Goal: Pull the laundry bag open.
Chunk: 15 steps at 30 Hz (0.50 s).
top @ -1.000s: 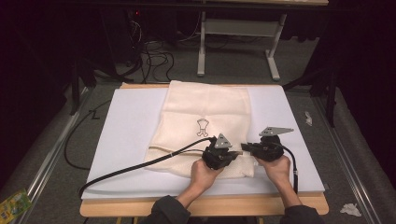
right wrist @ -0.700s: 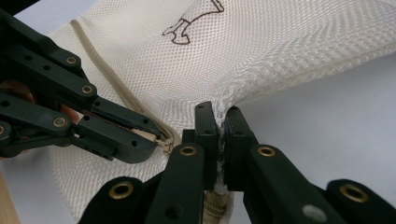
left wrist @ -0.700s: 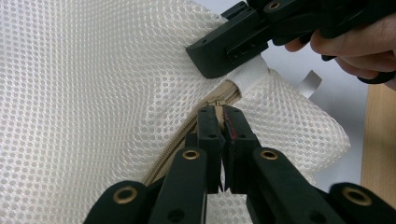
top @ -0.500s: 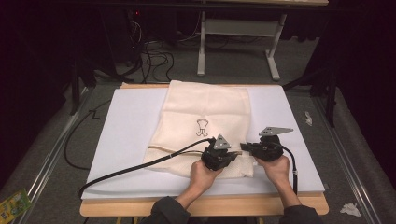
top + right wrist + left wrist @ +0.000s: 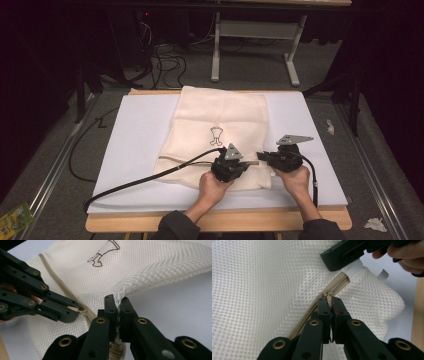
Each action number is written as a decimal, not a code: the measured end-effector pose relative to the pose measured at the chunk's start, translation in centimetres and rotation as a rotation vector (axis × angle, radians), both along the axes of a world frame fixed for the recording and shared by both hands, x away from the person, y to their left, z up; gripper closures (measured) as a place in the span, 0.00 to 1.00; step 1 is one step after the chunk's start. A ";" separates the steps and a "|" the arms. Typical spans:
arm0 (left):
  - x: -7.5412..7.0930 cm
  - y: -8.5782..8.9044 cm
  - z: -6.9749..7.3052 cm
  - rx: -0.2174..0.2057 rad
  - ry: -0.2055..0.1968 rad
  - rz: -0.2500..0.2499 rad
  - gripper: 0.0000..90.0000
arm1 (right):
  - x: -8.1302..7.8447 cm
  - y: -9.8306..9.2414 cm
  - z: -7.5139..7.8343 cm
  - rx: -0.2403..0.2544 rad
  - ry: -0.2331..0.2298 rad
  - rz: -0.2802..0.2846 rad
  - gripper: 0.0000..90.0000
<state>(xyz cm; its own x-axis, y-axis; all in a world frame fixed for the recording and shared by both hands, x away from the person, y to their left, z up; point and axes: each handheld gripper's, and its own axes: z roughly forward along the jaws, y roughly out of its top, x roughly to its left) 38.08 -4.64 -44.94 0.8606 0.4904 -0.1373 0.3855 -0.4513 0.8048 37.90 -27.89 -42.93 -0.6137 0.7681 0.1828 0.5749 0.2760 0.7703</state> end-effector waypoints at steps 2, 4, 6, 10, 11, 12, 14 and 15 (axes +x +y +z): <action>0.1 0.5 0.1 -0.001 0.001 0.008 0.97 | 0.0 -0.3 0.0 0.005 -0.001 -0.004 0.98; 0.1 0.8 0.1 0.001 -0.001 0.011 0.97 | 0.0 -0.3 0.0 0.005 0.002 -0.009 0.98; 0.1 1.0 0.2 0.005 -0.005 0.012 0.97 | 0.0 -0.3 0.0 0.002 -0.001 -0.007 0.98; 0.1 1.6 0.2 0.008 -0.007 0.020 0.97 | 0.0 -0.3 0.0 -0.002 0.001 -0.009 0.98; 0.1 1.8 0.2 0.005 -0.003 0.021 0.97 | 0.0 -0.3 0.0 -0.003 0.002 -0.011 0.98; 0.2 1.9 0.2 0.002 -0.004 0.025 0.97 | 0.1 -0.3 -0.1 -0.001 0.000 -0.012 0.98; 0.2 2.2 0.3 0.000 -0.005 0.028 0.97 | 0.1 -0.3 -0.1 -0.001 -0.001 -0.013 0.98; 0.2 2.3 0.3 0.000 -0.004 0.027 0.97 | 0.1 -0.3 -0.1 -0.002 0.002 -0.013 0.98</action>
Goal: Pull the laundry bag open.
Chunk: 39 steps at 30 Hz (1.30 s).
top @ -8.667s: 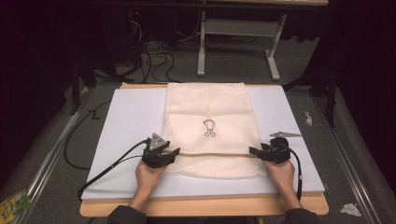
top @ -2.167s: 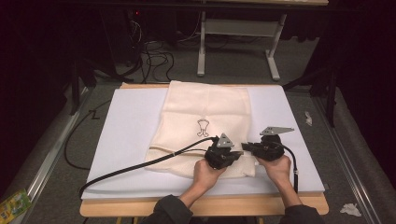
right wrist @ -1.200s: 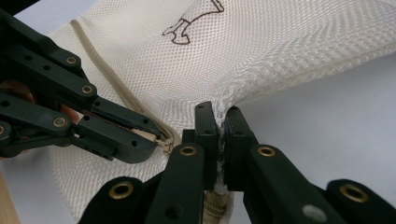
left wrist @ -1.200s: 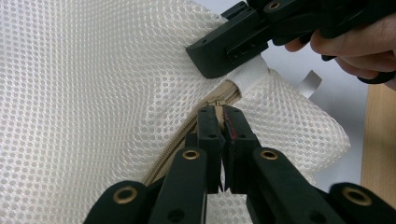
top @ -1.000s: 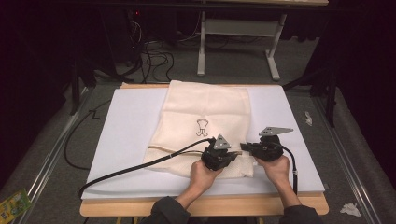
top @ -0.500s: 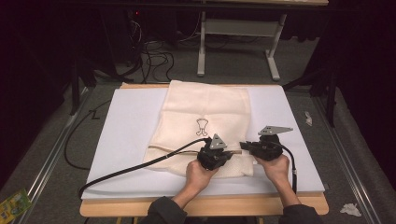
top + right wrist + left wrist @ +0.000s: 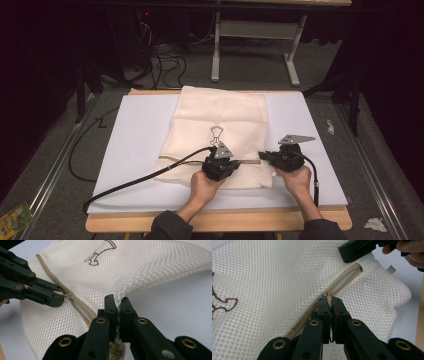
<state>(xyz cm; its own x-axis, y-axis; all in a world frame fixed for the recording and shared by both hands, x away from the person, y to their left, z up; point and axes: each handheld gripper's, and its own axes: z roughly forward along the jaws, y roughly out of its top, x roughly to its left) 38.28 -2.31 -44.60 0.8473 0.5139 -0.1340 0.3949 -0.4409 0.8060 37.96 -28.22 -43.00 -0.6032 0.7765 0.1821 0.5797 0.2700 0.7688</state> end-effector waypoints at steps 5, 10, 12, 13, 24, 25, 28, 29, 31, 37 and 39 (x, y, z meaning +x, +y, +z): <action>0.0 0.6 0.2 -0.001 -0.004 0.010 0.97 | 0.0 -0.1 0.0 0.001 -0.002 -0.009 0.98; 0.1 1.6 0.2 0.000 -0.006 0.027 0.97 | 0.1 -0.3 -0.1 -0.002 -0.002 -0.014 0.98; 0.1 2.1 0.2 0.001 -0.005 0.034 0.97 | 0.1 -0.3 -0.2 -0.009 0.002 -0.016 0.98; 0.1 2.4 0.3 0.000 -0.004 0.039 0.97 | 0.1 -0.3 -0.2 -0.009 0.002 -0.015 0.98; 0.0 5.0 0.6 0.005 -0.020 0.079 0.97 | 0.5 0.0 -0.3 -0.015 0.017 -0.025 0.98; 0.0 5.2 0.6 0.003 -0.021 0.079 0.97 | 0.5 0.0 -0.3 -0.015 0.016 -0.025 0.98; -0.1 5.6 0.7 -0.002 -0.026 0.078 0.97 | 0.6 0.2 -0.4 -0.015 0.015 -0.021 0.98; -0.1 5.7 0.7 -0.005 -0.027 0.081 0.97 | 0.6 0.2 -0.4 -0.015 0.018 -0.021 0.98; -0.2 5.9 0.7 -0.007 -0.026 0.083 0.97 | 0.7 0.4 -0.3 -0.012 0.015 -0.020 0.98; -0.4 6.5 0.9 -0.011 -0.039 0.084 0.97 | 0.7 0.7 -0.1 -0.028 0.019 -0.024 0.98; -0.4 6.5 0.8 -0.016 -0.033 0.084 0.97 | 0.7 0.8 0.0 -0.033 0.024 -0.025 0.98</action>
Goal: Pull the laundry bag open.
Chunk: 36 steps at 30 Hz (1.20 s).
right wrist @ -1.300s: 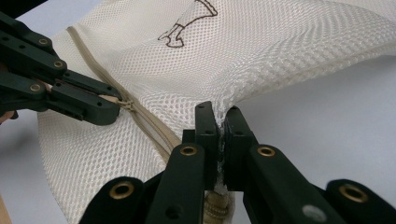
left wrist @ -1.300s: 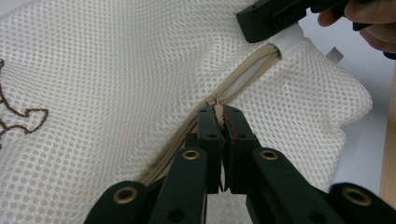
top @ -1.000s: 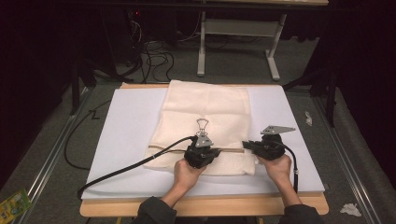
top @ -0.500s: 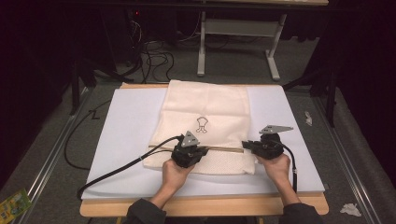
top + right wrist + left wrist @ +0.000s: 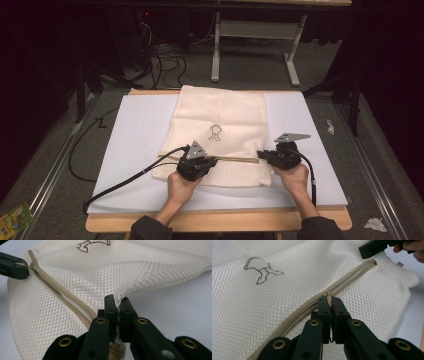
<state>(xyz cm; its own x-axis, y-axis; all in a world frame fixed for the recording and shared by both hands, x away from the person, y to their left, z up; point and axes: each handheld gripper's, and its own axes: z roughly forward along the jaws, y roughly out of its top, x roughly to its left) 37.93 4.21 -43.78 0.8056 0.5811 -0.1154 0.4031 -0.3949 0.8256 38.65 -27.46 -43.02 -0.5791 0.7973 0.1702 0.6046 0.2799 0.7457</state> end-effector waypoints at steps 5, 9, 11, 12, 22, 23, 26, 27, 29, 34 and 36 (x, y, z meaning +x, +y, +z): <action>0.0 0.2 0.4 -0.020 -0.001 0.006 0.97 | 0.2 0.2 0.6 -0.017 -0.004 -0.004 0.98; 0.1 0.9 0.4 -0.026 0.006 0.012 0.97 | 0.3 0.4 0.6 -0.036 -0.002 -0.011 0.98; 0.2 1.1 0.3 -0.020 0.010 0.010 0.97 | 0.3 0.4 0.5 -0.031 0.001 -0.016 0.98; 0.2 1.2 0.3 -0.019 0.011 0.012 0.97 | 0.3 0.4 0.5 -0.031 -0.001 -0.017 0.98; -0.1 2.6 0.9 -0.022 -0.010 0.046 0.97 | 0.5 0.5 0.4 -0.034 -0.010 -0.021 0.98; -0.1 2.9 0.8 -0.027 -0.009 0.050 0.97 | 0.4 0.5 0.4 -0.032 -0.007 -0.026 0.98; 0.0 3.3 0.8 -0.041 0.006 0.056 0.97 | 0.4 0.5 0.3 -0.030 -0.002 -0.024 0.98; -0.1 3.3 0.8 -0.040 0.001 0.057 0.97 | 0.4 0.5 0.3 -0.029 0.000 -0.025 0.98; -0.2 3.4 0.8 -0.041 -0.004 0.056 0.97 | 0.4 0.5 0.3 -0.030 -0.009 -0.021 0.98; -0.2 3.6 0.6 -0.044 -0.005 0.065 0.97 | 0.4 0.7 0.3 -0.037 -0.004 -0.019 0.98; -0.1 4.0 0.7 -0.052 0.003 0.074 0.97 | 0.5 0.6 0.2 -0.038 0.001 -0.024 0.98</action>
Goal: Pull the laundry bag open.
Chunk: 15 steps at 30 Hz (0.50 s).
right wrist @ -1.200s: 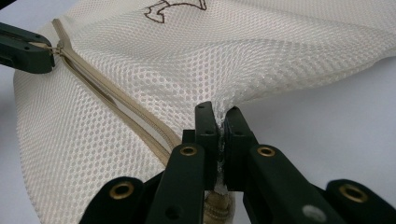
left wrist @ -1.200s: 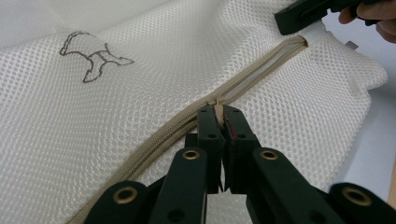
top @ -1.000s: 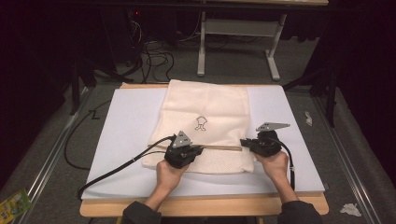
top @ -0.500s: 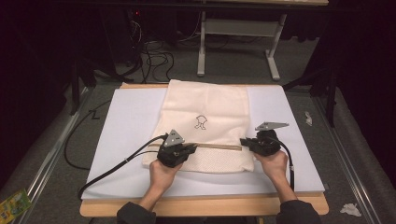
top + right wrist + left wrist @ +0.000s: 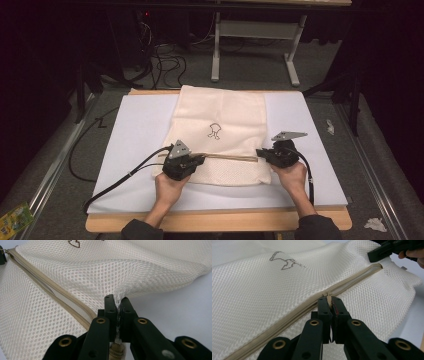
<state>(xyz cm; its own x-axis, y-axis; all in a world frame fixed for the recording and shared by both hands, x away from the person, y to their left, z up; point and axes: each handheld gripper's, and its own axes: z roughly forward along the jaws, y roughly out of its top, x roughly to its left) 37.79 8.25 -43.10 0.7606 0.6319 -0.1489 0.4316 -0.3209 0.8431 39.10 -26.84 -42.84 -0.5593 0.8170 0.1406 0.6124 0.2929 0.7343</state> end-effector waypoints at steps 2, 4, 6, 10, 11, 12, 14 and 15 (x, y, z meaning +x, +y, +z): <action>-0.1 0.3 0.1 0.009 -0.005 0.004 0.97 | 0.0 -0.1 0.1 0.000 -0.002 -0.001 0.98; -0.1 0.5 0.1 0.011 -0.003 0.008 0.97 | -0.1 -0.1 0.1 0.005 -0.006 0.001 0.98; -0.1 0.7 0.0 0.006 0.003 0.013 0.97 | 0.0 0.0 0.0 0.005 -0.003 0.001 0.98; -0.1 0.9 0.0 -0.003 0.002 0.022 0.97 | 0.0 0.1 -0.1 0.010 -0.005 0.000 0.98; -0.1 1.0 0.1 -0.005 0.002 0.026 0.97 | 0.0 0.0 -0.1 0.011 -0.001 -0.001 0.98; -0.1 1.1 0.1 -0.001 -0.001 0.024 0.97 | 0.0 -0.1 -0.1 0.012 -0.006 0.000 0.98; -0.1 1.2 0.2 0.001 -0.003 0.028 0.97 | -0.1 -0.2 0.1 0.013 -0.009 -0.002 0.98; -0.1 1.3 0.2 -0.004 -0.002 0.032 0.97 | -0.1 -0.3 0.2 0.010 -0.009 -0.002 0.98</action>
<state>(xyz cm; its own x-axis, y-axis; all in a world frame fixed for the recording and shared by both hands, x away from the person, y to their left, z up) 37.73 9.51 -42.88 0.7403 0.6555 -0.1495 0.4397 -0.3038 0.8452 38.95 -27.10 -42.68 -0.5593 0.8164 0.1434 0.6061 0.2848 0.7427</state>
